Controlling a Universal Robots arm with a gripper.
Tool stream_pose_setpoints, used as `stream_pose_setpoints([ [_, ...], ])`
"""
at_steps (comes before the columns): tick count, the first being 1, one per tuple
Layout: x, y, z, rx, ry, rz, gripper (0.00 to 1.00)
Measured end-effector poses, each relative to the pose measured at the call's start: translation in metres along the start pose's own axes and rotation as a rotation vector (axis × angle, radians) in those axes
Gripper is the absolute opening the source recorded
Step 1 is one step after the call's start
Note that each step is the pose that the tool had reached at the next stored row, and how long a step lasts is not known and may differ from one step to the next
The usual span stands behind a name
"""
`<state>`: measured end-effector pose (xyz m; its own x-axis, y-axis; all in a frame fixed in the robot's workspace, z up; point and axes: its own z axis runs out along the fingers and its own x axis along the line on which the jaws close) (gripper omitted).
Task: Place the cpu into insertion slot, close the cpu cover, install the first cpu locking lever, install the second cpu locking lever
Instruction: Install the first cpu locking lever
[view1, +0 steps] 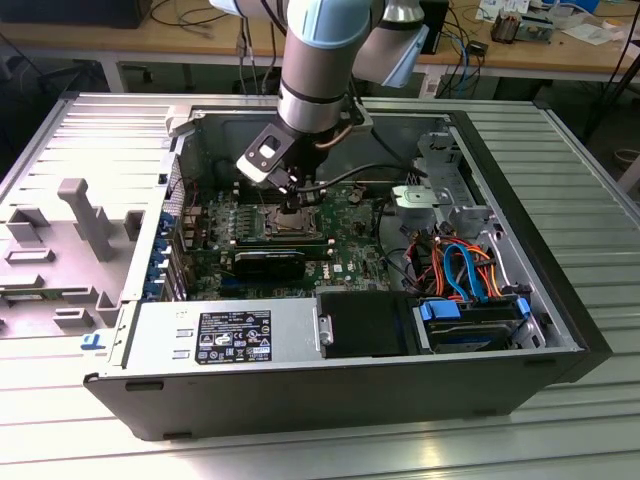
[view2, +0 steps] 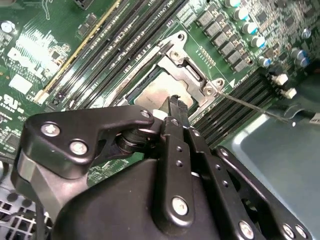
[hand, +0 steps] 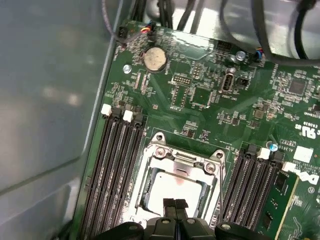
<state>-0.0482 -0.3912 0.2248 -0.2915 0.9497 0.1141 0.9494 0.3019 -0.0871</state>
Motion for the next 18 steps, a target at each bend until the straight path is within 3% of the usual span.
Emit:
stream_pose_setpoints([
  [2, 0.0, 0.0, 0.0, 0.0041, -0.0032, -0.037, 0.11],
  [18, 0.0, 0.0, 0.0001, 0.022, -0.0168, -0.192, 0.11],
])
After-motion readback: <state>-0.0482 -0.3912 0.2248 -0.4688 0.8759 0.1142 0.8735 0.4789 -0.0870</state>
